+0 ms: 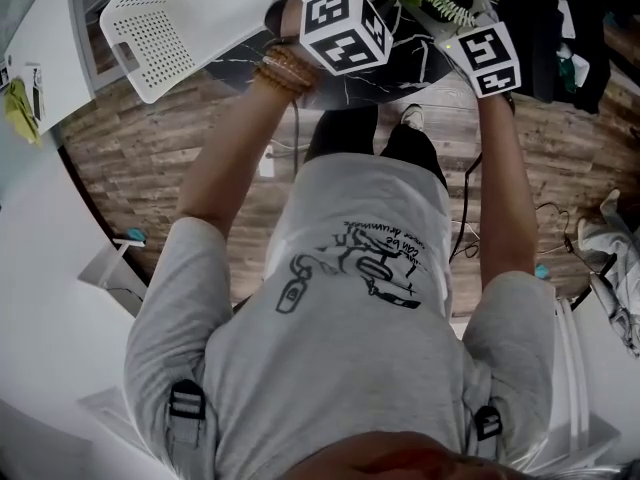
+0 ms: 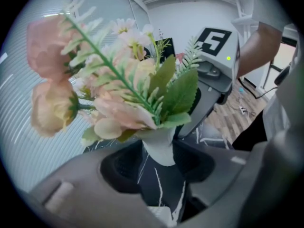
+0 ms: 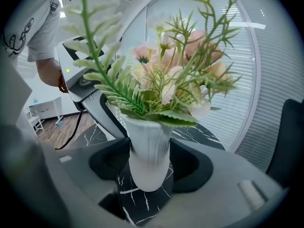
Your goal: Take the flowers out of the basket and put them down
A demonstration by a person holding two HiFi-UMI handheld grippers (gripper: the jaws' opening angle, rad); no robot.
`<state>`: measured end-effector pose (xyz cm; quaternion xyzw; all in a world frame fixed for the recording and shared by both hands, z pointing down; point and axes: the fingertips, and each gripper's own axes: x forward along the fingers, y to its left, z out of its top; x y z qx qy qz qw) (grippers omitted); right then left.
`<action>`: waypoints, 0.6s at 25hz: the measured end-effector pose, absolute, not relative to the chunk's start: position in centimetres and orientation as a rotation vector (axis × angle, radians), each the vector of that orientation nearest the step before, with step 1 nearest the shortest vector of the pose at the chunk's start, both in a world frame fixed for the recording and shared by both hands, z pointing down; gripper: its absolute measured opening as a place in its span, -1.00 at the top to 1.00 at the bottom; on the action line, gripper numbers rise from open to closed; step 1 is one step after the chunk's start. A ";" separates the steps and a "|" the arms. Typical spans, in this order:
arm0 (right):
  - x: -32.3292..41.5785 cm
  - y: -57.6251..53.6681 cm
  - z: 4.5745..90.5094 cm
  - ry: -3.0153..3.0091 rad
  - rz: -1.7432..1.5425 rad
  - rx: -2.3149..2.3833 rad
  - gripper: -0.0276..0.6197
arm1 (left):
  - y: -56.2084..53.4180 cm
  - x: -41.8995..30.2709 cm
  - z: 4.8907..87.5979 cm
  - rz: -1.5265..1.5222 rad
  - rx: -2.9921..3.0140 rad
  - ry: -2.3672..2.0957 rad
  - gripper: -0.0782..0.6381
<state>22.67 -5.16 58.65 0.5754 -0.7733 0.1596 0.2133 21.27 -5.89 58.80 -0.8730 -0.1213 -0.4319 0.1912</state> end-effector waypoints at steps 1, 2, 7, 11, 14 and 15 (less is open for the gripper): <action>22.7 -5.1 58.6 -2.144 0.443 1.595 0.08 | -5.9 21.2 58.7 -1.214 -2.457 -0.336 0.22; 22.7 -5.1 58.4 -2.143 0.443 1.595 0.09 | -6.0 21.2 58.5 -1.214 -2.463 -0.329 0.22; 23.5 -4.2 57.0 -2.133 0.445 1.619 0.10 | -6.6 20.8 56.7 -1.200 -2.505 -0.264 0.22; 24.2 -2.6 54.9 -2.130 0.456 1.650 0.11 | -6.7 19.8 54.4 -1.186 -2.552 -0.217 0.22; 24.3 -0.8 53.2 -2.134 0.513 1.672 0.13 | -6.5 18.8 51.7 -1.133 -2.644 -0.147 0.23; 24.3 -0.2 52.5 -2.136 0.531 1.685 0.14 | -6.3 18.5 50.7 -1.102 -2.684 -0.117 0.26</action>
